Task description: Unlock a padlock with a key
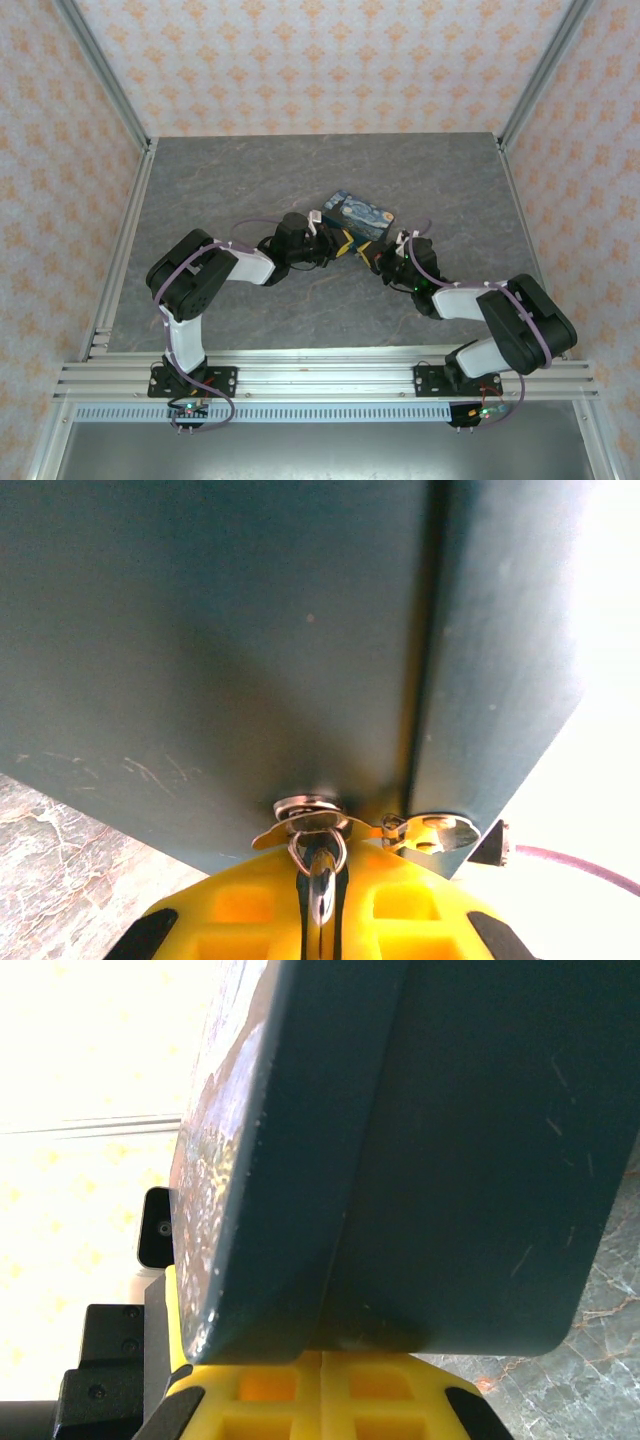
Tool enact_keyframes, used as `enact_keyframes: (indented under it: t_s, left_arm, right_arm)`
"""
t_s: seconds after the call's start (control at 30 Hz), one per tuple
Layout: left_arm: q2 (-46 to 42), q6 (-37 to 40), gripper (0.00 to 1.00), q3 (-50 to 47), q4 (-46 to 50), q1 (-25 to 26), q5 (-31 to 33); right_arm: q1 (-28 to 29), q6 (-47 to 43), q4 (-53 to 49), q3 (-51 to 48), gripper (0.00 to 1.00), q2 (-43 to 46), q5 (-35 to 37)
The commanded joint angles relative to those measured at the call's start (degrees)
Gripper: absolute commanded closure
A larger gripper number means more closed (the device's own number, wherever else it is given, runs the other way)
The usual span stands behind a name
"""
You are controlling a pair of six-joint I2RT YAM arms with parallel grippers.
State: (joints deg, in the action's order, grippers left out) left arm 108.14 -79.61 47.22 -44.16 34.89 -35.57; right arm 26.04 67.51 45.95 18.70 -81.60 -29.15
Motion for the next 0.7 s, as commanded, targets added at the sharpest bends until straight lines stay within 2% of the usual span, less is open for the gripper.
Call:
enact_keyframes:
  t_s: [0.0,0.4,0.67]
  left_arm:
    - [-2.1,0.3,1.00,2.0,-1.4,0.5,-1.8]
    - [-1.9,-0.5,1.00,1.7,-2.7,1.7,-1.7]
    - [-2.2,-4.9,1.00,-0.1,-7.5,2.5,-0.2]
  right_arm:
    - [-0.3,0.5,1.8,0.4,1.00,-0.2,2.5]
    - [-0.3,0.8,2.2,3.1,1.00,-1.8,3.3]
    - [-0.3,1.2,7.9,1.6,1.00,-4.4,5.7]
